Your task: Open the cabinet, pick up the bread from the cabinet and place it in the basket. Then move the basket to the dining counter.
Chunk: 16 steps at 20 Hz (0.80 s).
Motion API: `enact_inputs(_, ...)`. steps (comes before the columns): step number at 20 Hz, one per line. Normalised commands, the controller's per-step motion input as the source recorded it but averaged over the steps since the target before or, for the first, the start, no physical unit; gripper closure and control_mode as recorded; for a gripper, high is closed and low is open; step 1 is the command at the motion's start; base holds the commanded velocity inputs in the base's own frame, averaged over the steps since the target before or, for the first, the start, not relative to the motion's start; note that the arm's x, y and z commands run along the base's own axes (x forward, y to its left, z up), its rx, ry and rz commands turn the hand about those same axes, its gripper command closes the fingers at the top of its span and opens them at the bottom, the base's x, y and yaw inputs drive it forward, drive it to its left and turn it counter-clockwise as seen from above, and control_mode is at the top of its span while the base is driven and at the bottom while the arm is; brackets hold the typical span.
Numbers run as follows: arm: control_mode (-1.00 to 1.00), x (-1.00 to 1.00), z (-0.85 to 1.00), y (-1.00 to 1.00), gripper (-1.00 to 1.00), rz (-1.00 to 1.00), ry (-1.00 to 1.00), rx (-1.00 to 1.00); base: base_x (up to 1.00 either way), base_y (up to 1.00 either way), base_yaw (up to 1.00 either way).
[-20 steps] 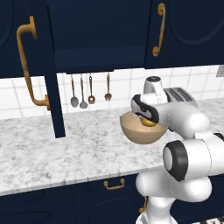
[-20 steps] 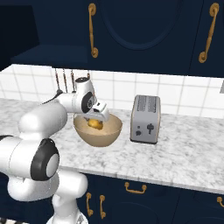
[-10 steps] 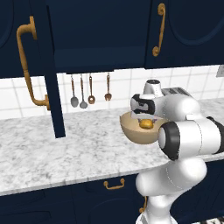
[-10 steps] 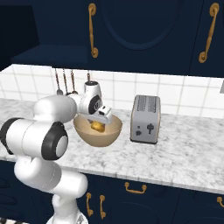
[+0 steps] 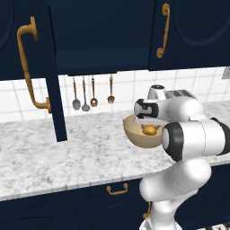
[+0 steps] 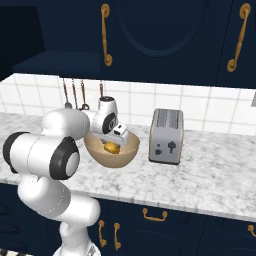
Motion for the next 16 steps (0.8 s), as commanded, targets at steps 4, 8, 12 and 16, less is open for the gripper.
enact_inputs(4, -1.0, 0.0, 0.0, 0.0, -1.0, 0.0, 0.0, 0.0, 0.0, 0.0, 0.0)
enact_inputs(8, -1.0, 0.0, 0.0, 0.0, -1.0, 0.0, 0.0, 0.0, 0.0, 0.0, 0.0)
enact_inputs(12, -1.0, -0.18, 0.17, 0.0, -1.0, 0.0, -0.03, 0.0, 0.0, 0.0, 0.0)
enact_inputs(16, -1.0, -0.58, 0.48, 0.17, -1.0, 0.07, -0.17, -0.02, 0.0, 0.0, 0.0)
